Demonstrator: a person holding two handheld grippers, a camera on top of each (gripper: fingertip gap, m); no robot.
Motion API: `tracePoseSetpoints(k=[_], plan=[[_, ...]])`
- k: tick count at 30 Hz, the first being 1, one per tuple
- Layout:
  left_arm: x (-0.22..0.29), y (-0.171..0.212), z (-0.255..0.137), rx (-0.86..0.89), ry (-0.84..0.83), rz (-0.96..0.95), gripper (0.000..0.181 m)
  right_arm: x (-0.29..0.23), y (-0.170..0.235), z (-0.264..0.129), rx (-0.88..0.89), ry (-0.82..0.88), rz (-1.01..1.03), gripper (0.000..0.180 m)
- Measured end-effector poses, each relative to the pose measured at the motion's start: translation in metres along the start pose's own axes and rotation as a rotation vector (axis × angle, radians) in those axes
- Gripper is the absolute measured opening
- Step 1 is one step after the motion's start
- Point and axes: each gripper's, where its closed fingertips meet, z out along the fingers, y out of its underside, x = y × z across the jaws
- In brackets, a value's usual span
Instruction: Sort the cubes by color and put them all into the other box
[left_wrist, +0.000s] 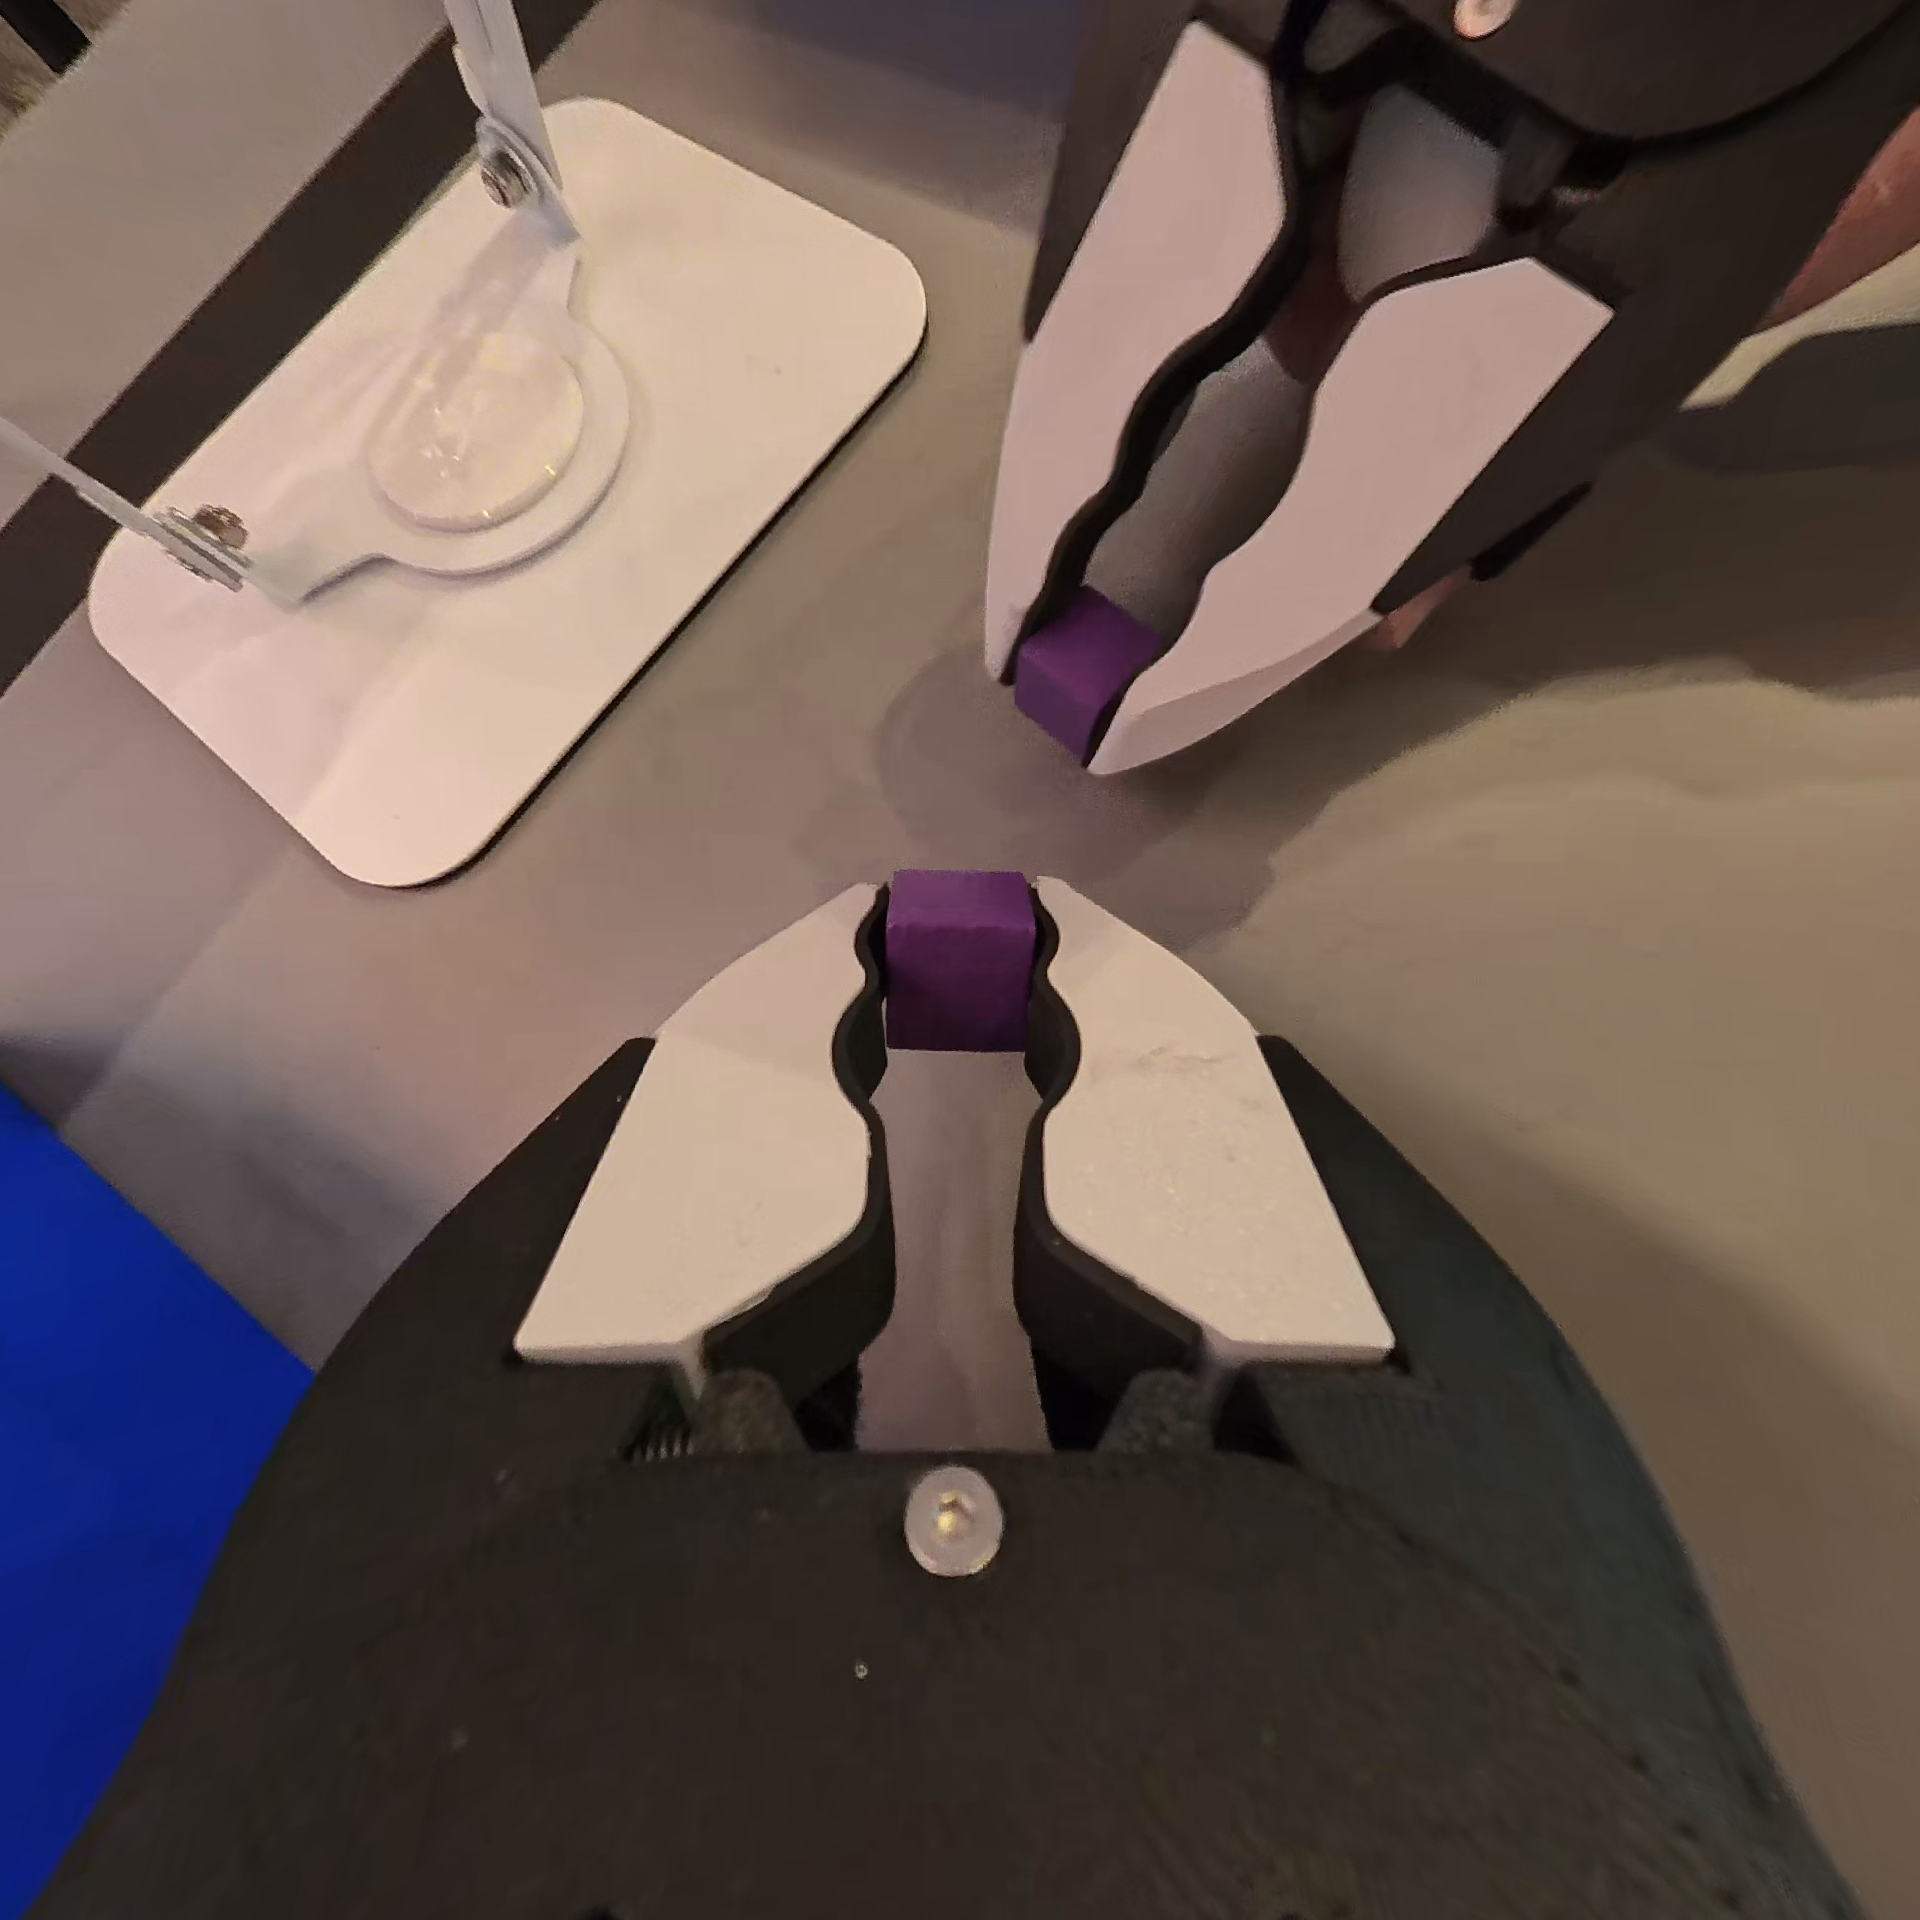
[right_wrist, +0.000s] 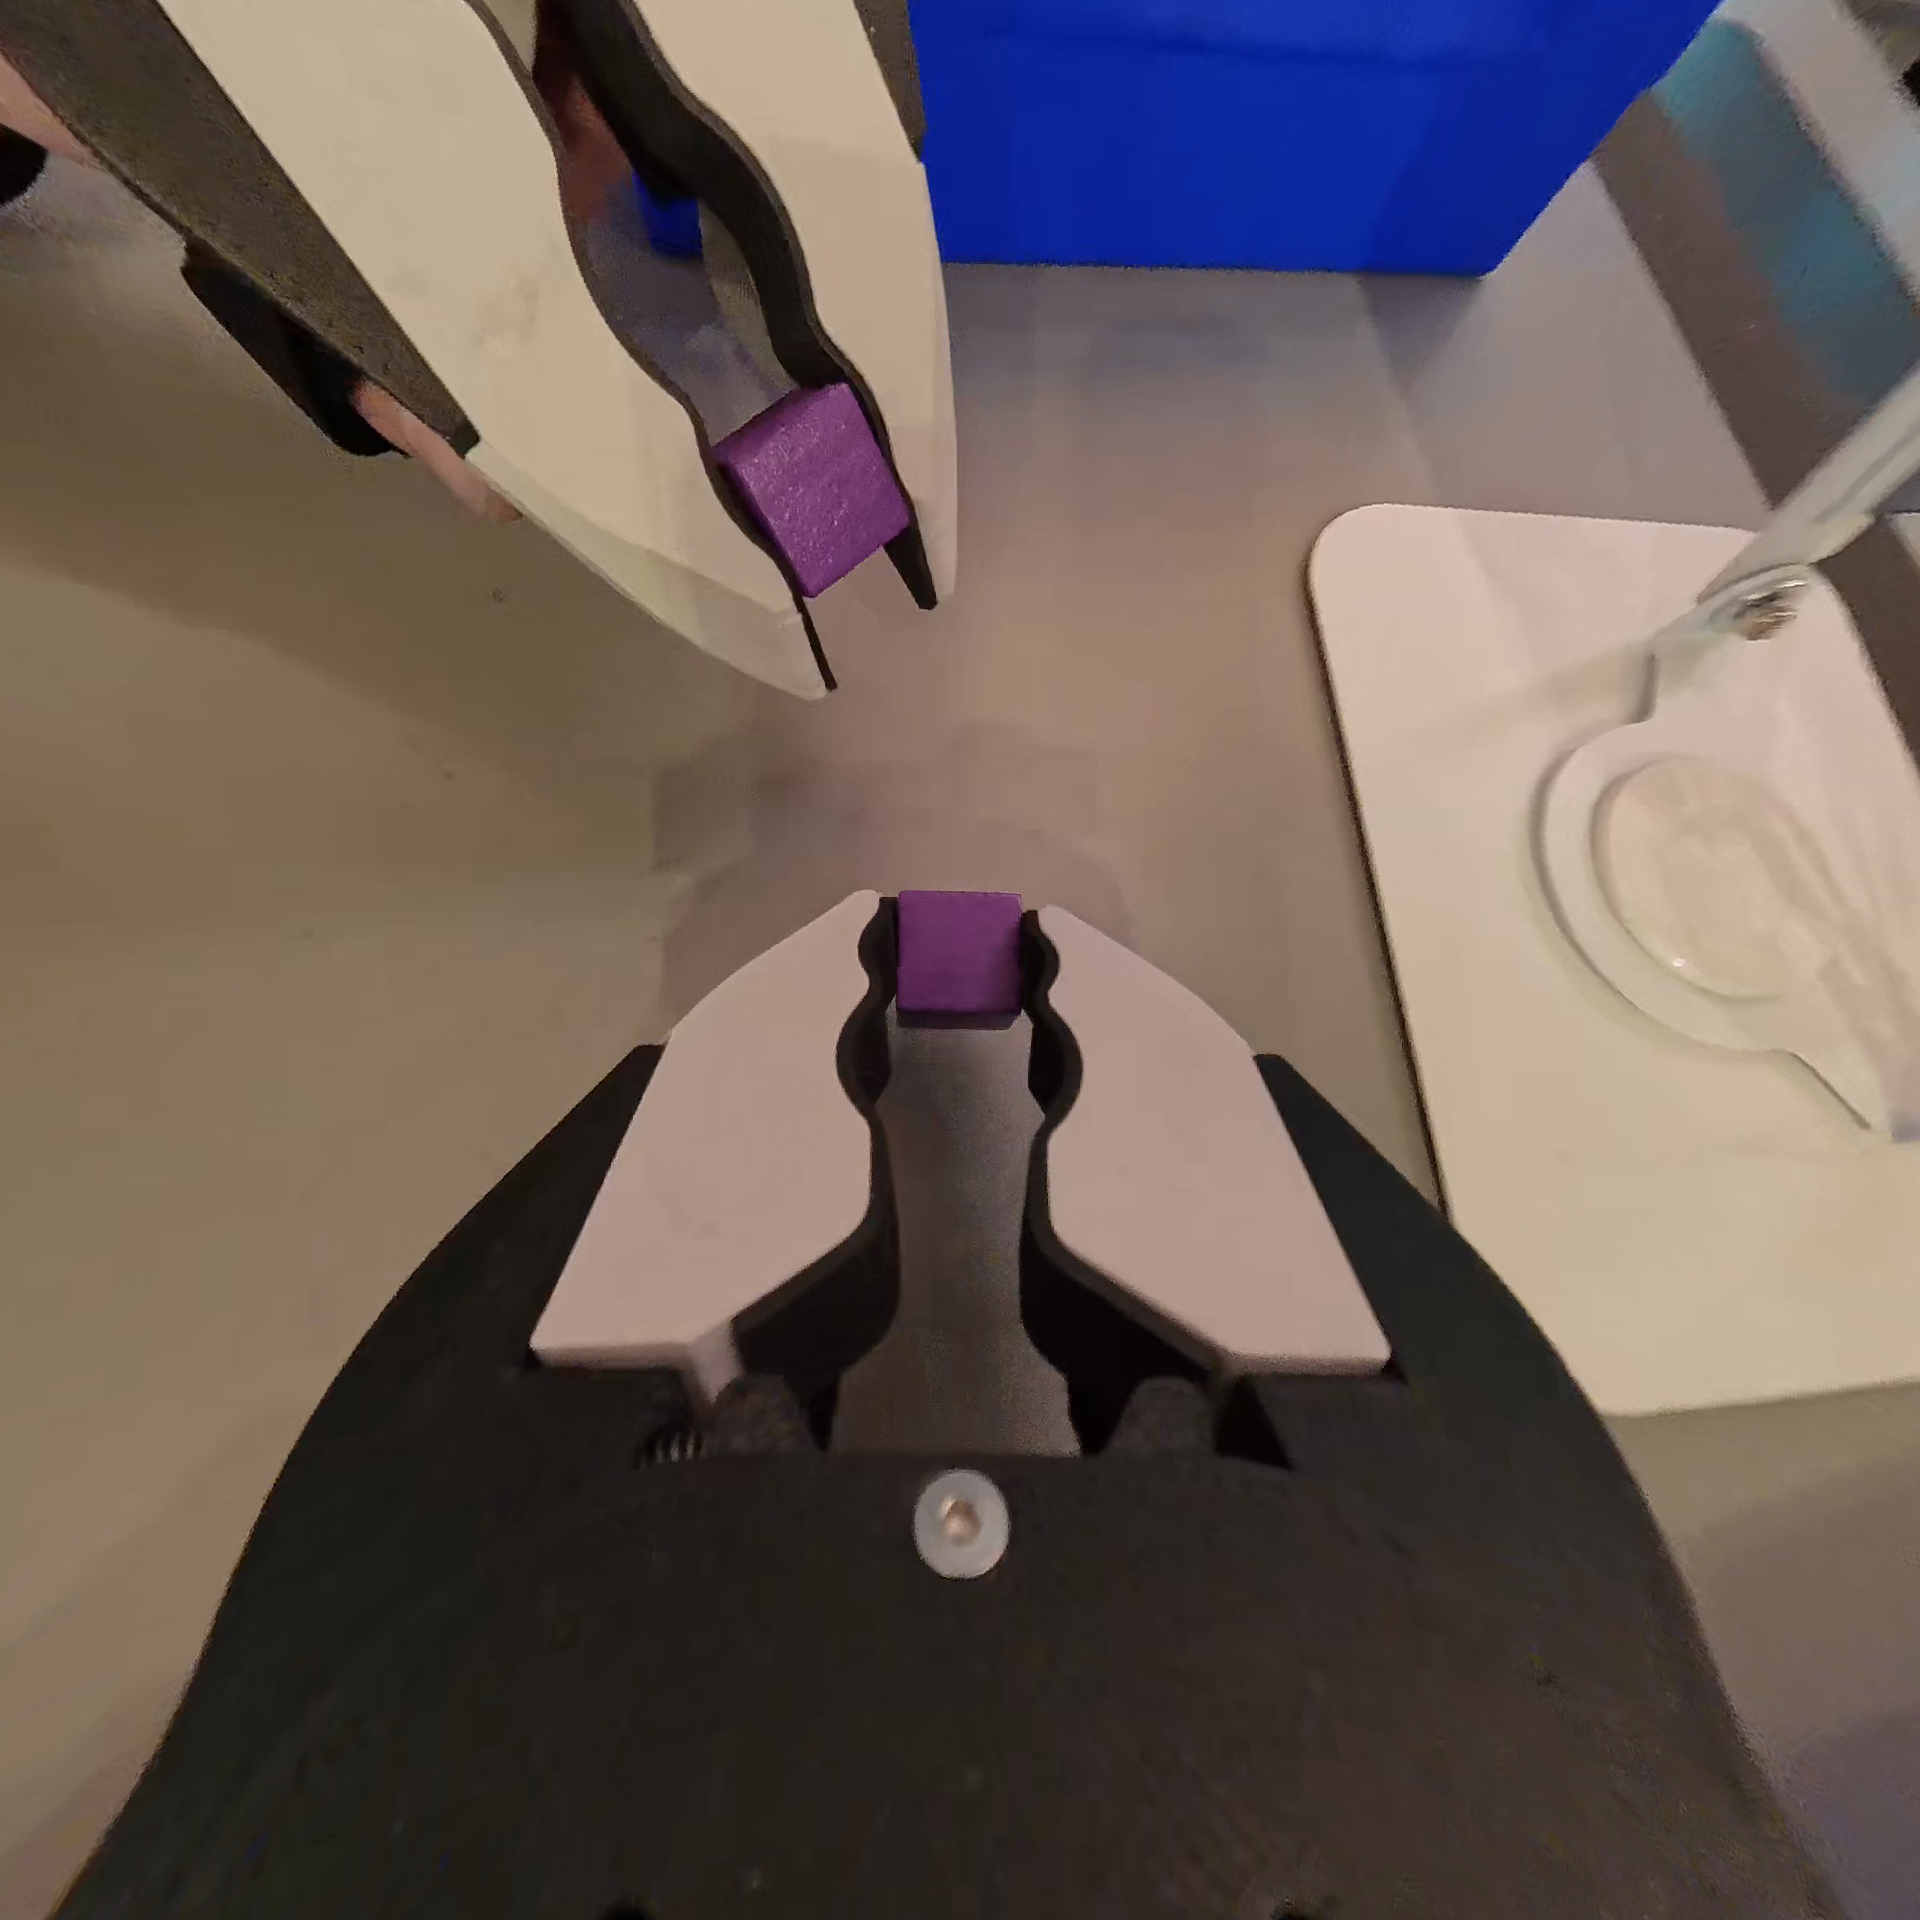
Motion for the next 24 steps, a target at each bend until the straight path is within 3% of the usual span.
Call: tracePoseSetpoints(k=[15, 24], plan=[[-0.012, -0.012, 0.005, 0.1, -0.132, 0.027, 0.022, 0.03, 0.0, -0.057, 0.135, 0.323, -0.032, 0.023], [-0.013, -0.008, 0.01, 0.089, -0.164, 0.052, 0.023, 0.022, -0.002, -0.05, 0.123, 0.313, -0.088, 0.023]])
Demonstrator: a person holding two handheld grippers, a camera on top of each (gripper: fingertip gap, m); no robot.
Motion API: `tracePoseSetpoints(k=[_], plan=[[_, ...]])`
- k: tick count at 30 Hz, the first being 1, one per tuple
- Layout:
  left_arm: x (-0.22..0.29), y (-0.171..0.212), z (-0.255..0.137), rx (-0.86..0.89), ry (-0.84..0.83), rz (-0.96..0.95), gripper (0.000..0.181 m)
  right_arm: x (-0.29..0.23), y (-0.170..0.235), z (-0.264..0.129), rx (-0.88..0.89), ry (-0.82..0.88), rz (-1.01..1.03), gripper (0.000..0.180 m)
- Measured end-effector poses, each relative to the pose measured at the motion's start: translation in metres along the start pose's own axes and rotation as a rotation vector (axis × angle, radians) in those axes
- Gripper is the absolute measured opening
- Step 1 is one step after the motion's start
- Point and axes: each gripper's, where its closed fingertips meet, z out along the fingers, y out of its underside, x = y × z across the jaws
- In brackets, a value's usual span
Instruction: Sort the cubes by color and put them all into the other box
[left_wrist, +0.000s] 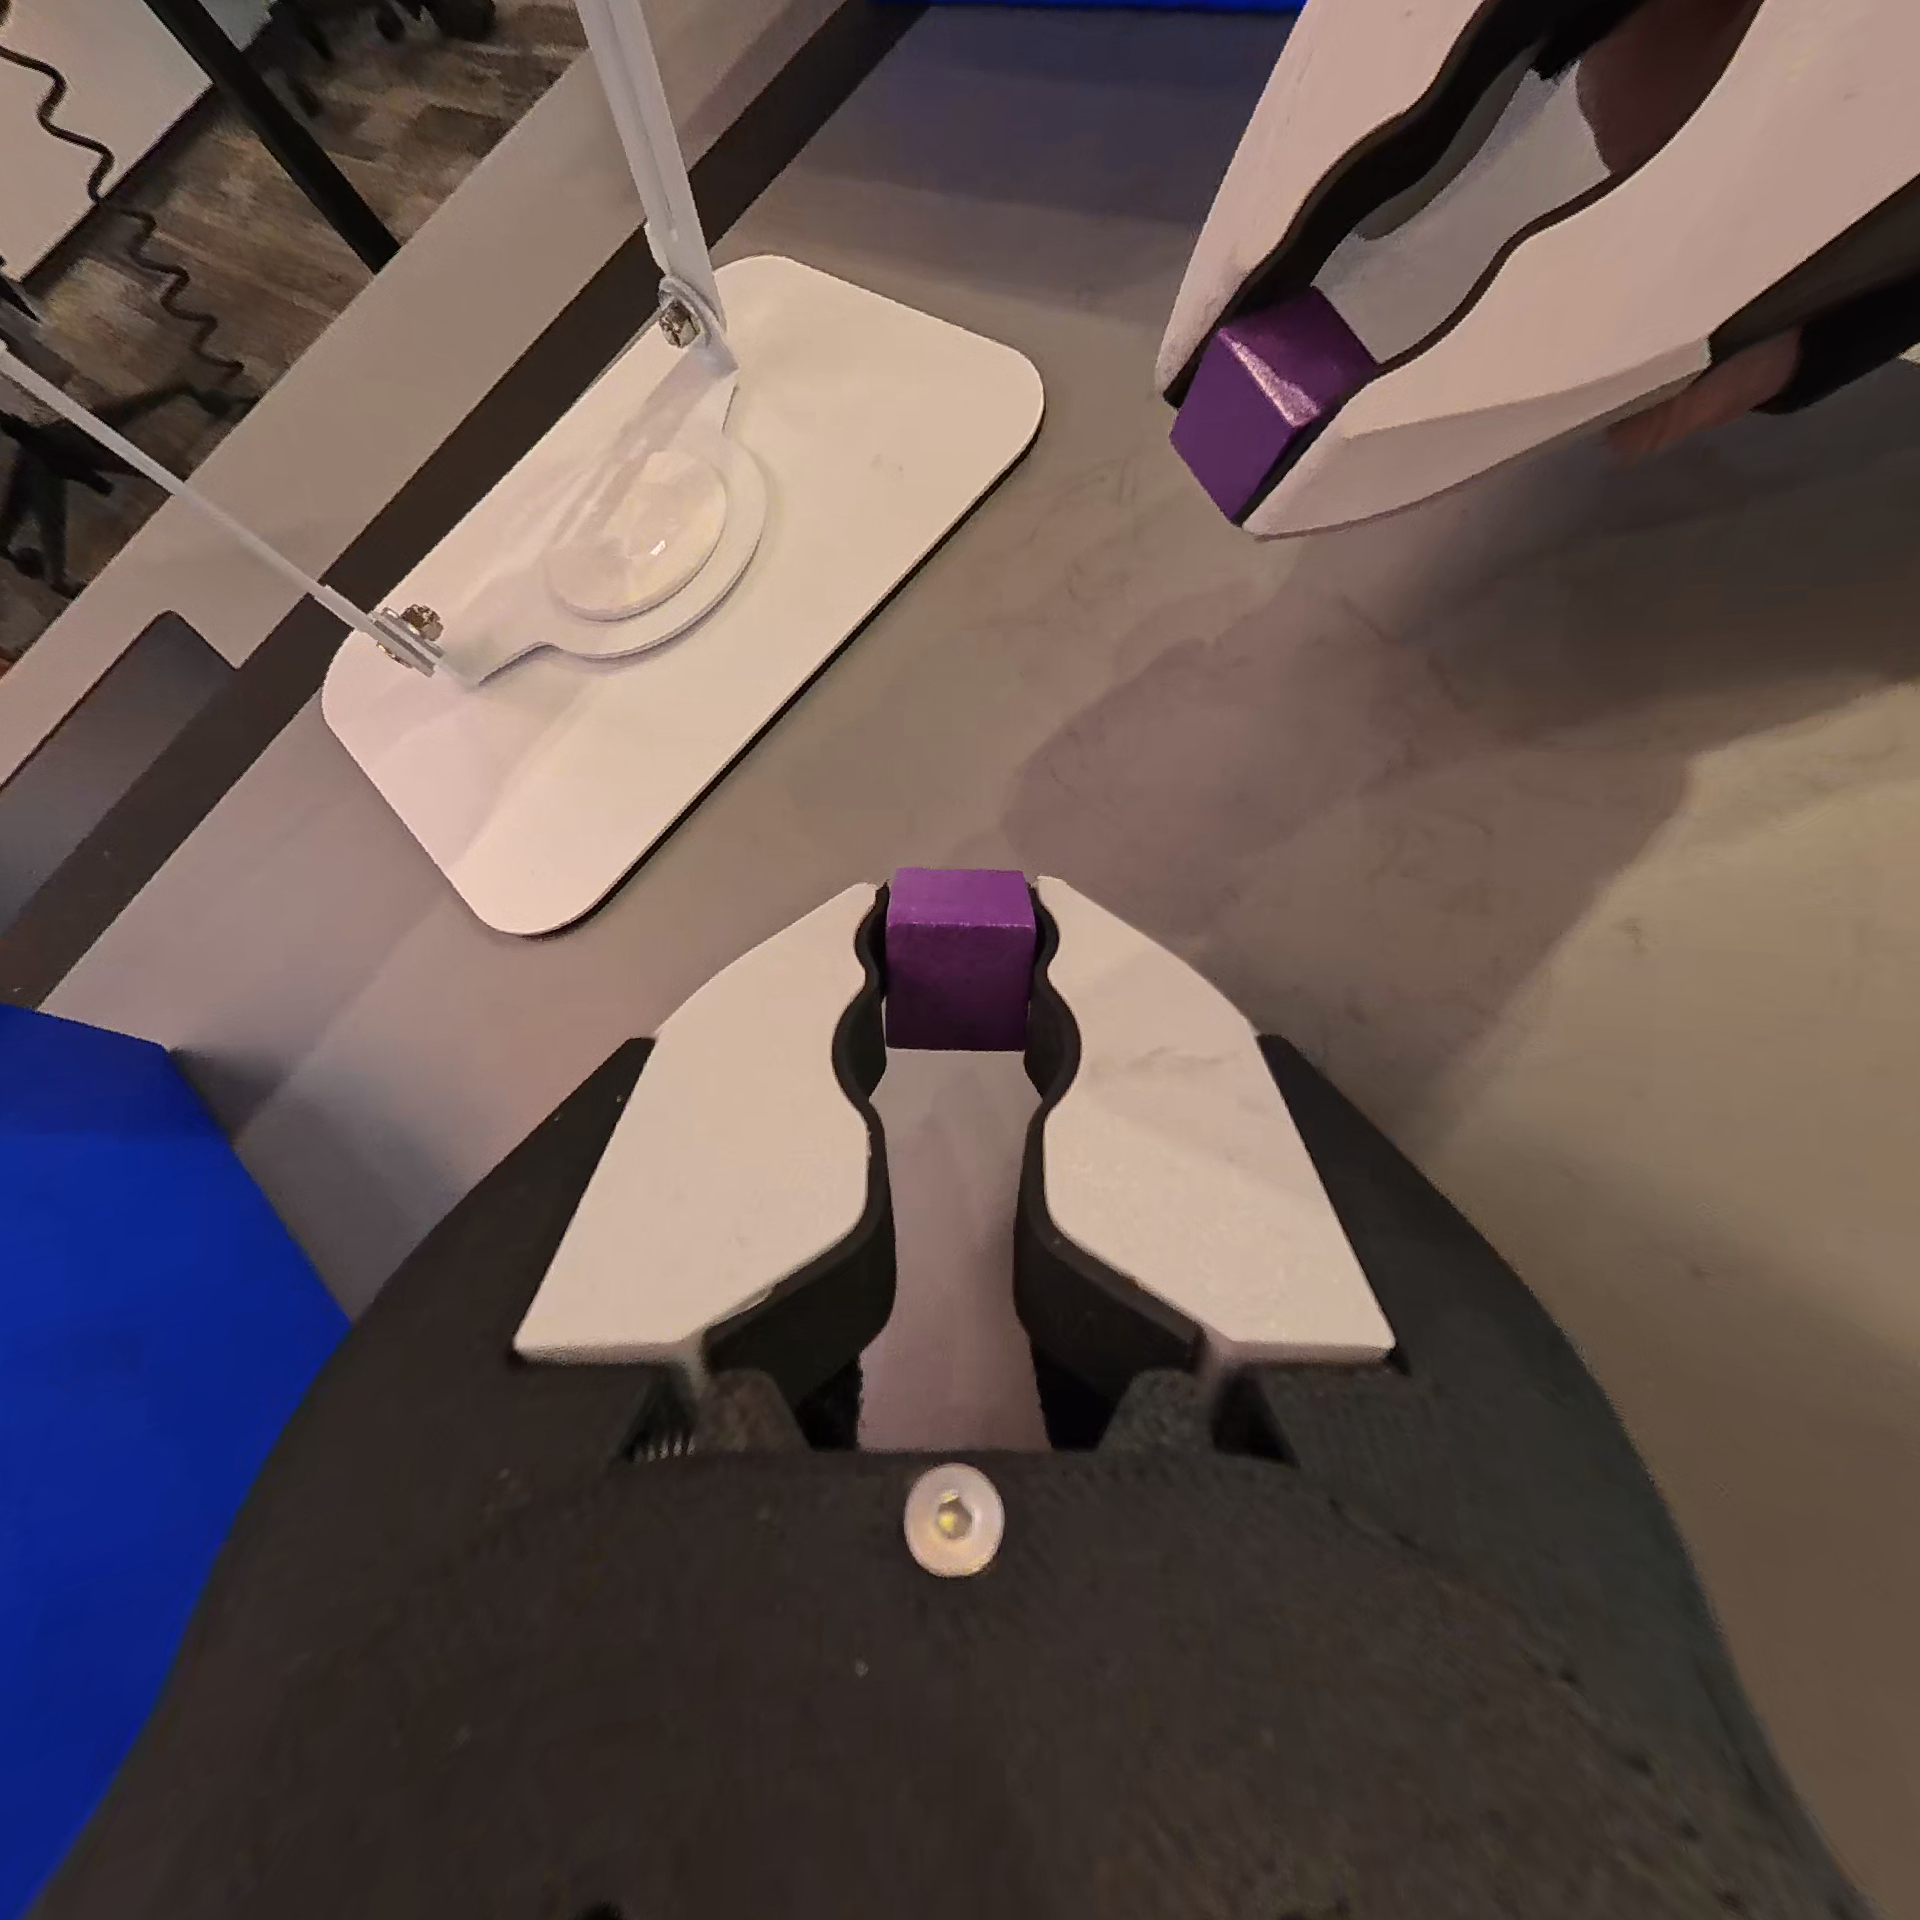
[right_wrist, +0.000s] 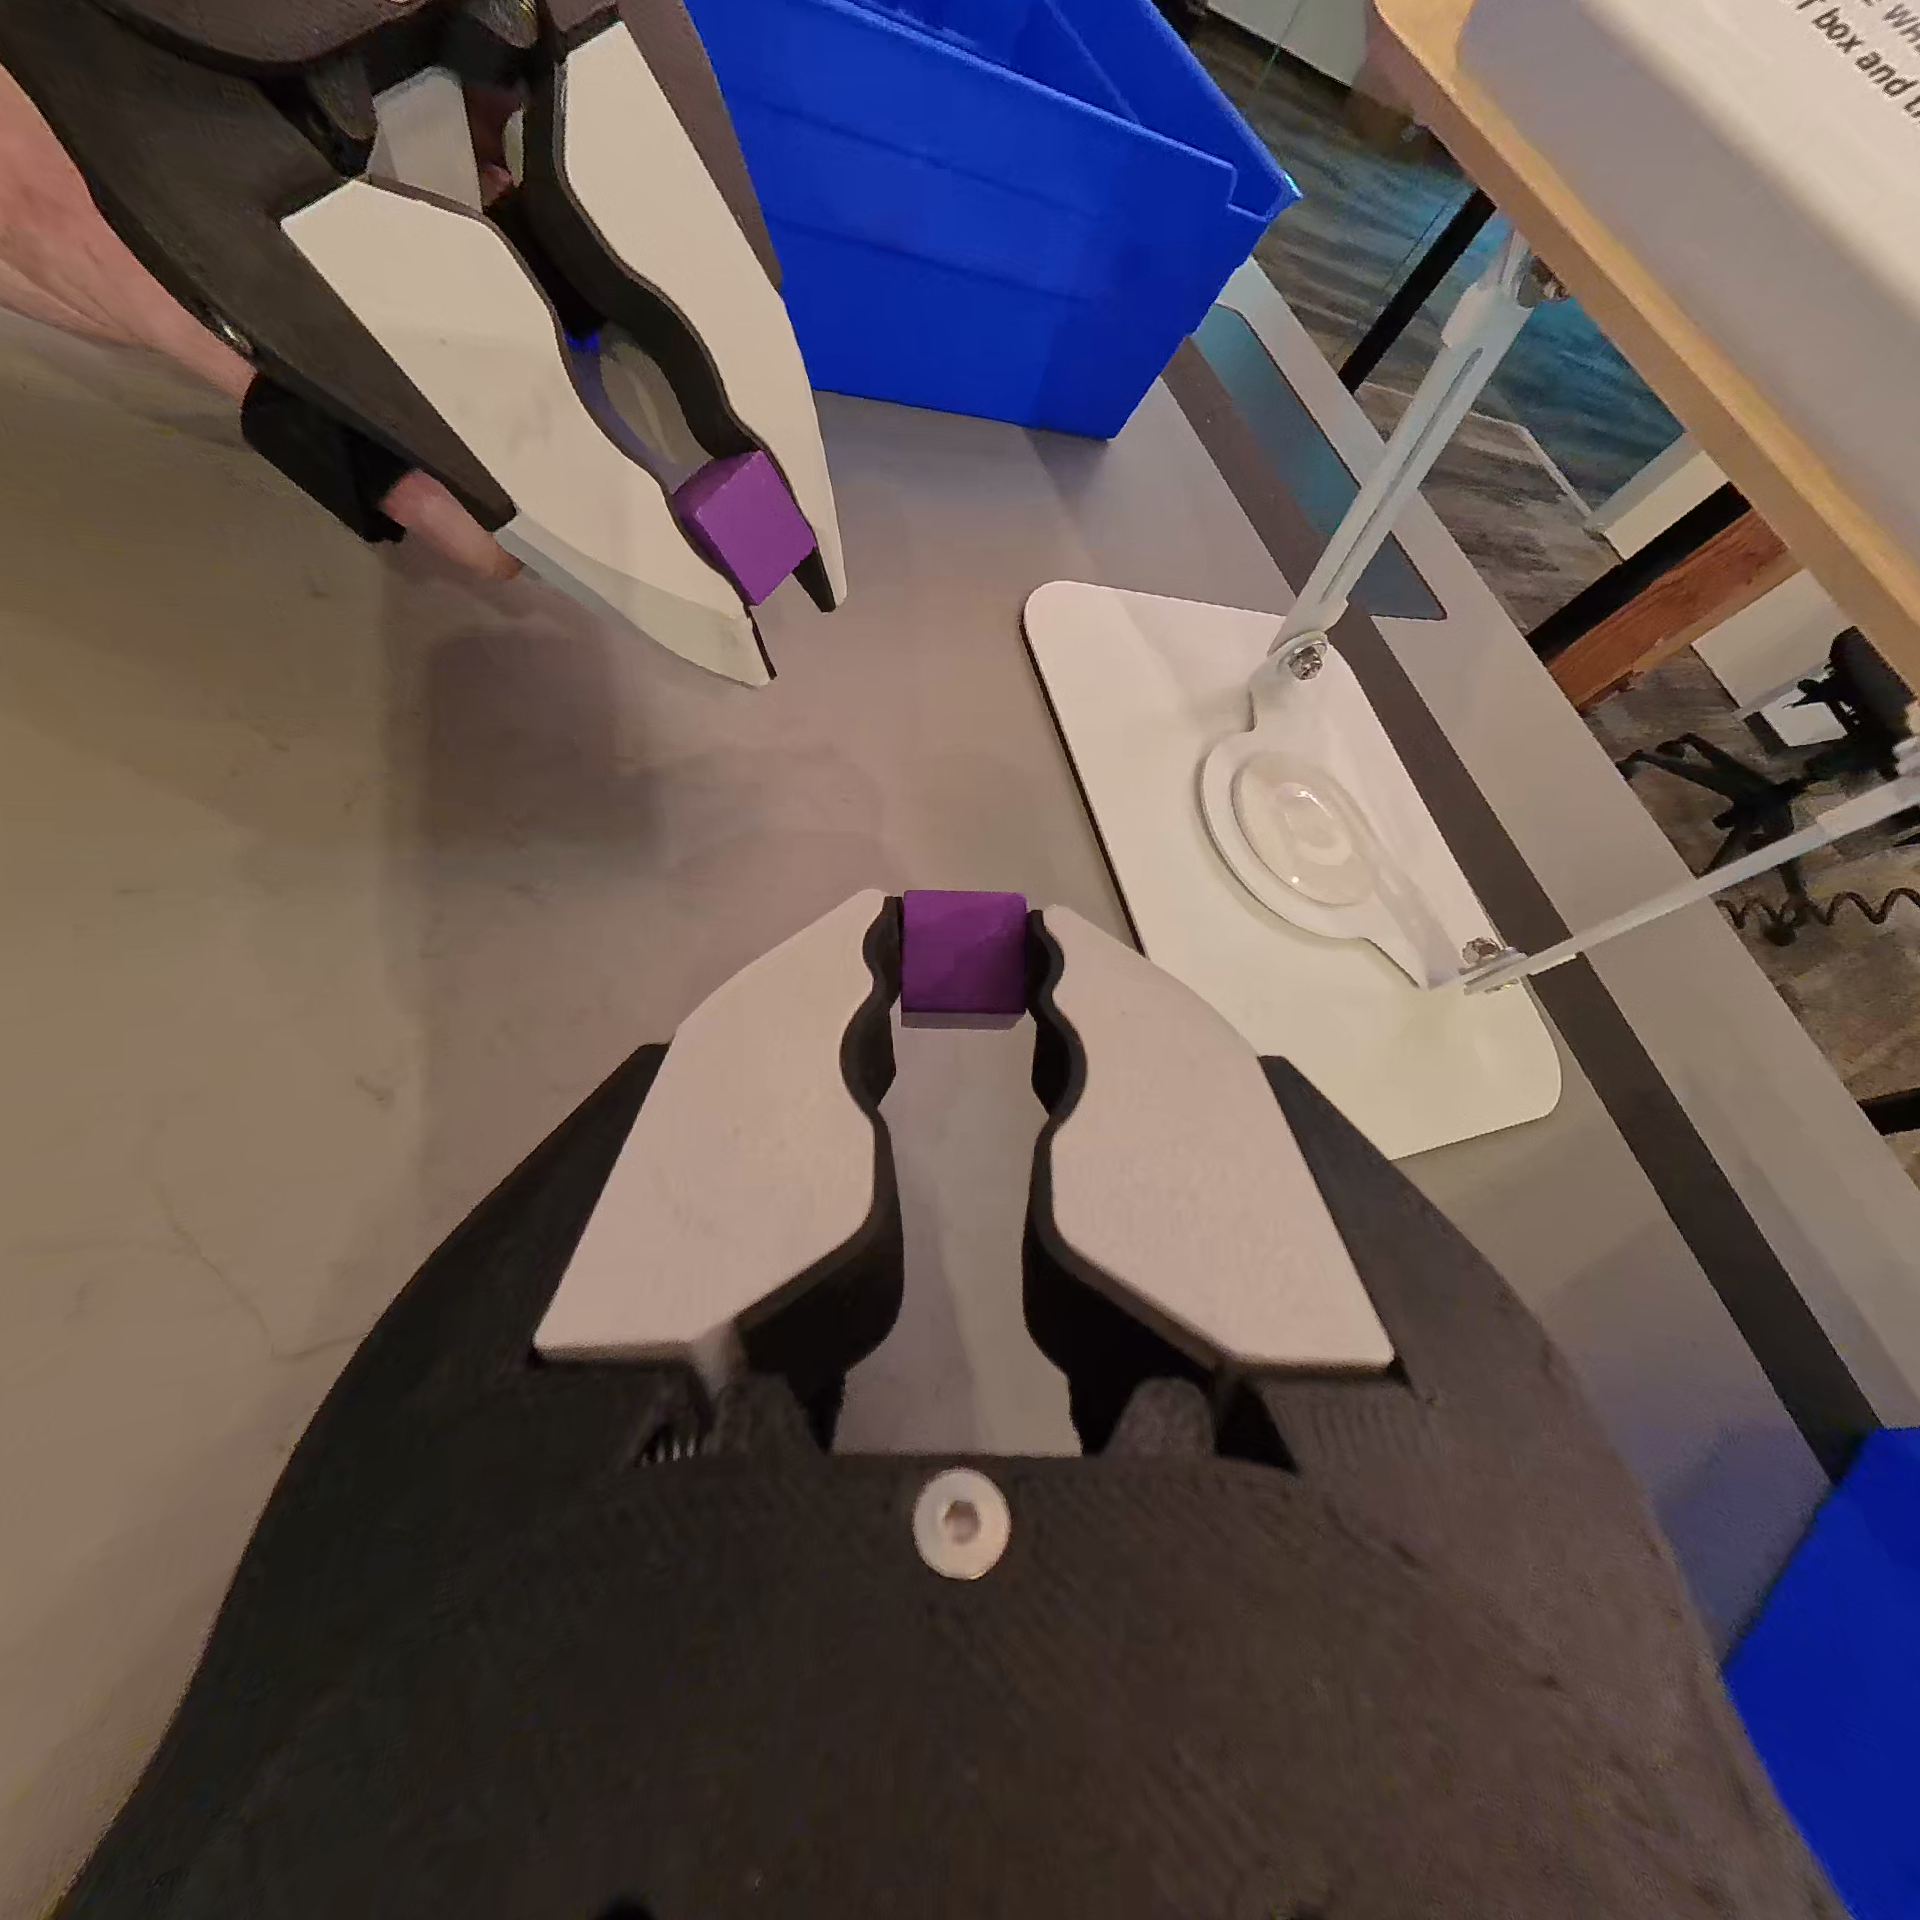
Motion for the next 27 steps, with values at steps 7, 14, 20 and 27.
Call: tracePoseSetpoints(k=[7, 14, 20, 27], plan=[[0.002, 0.002, -0.004, 0.008, 0.014, -0.013, 0.023, 0.002, -0.004, -0.007, 0.016, 0.018, -0.016, 0.023], [0.009, 0.003, -0.003, 0.01, 0.042, -0.006, 0.022, -0.003, 0.004, -0.01, 0.015, -0.001, -0.019, 0.023], [0.011, -0.008, 0.001, 0.045, 0.041, 0.033, 0.022, -0.002, 0.008, -0.017, 0.019, 0.006, -0.023, 0.023], [0.02, -0.024, 0.019, 0.054, 0.08, 0.118, 0.022, 0.006, 0.012, -0.022, 0.016, 0.022, -0.003, 0.023]])
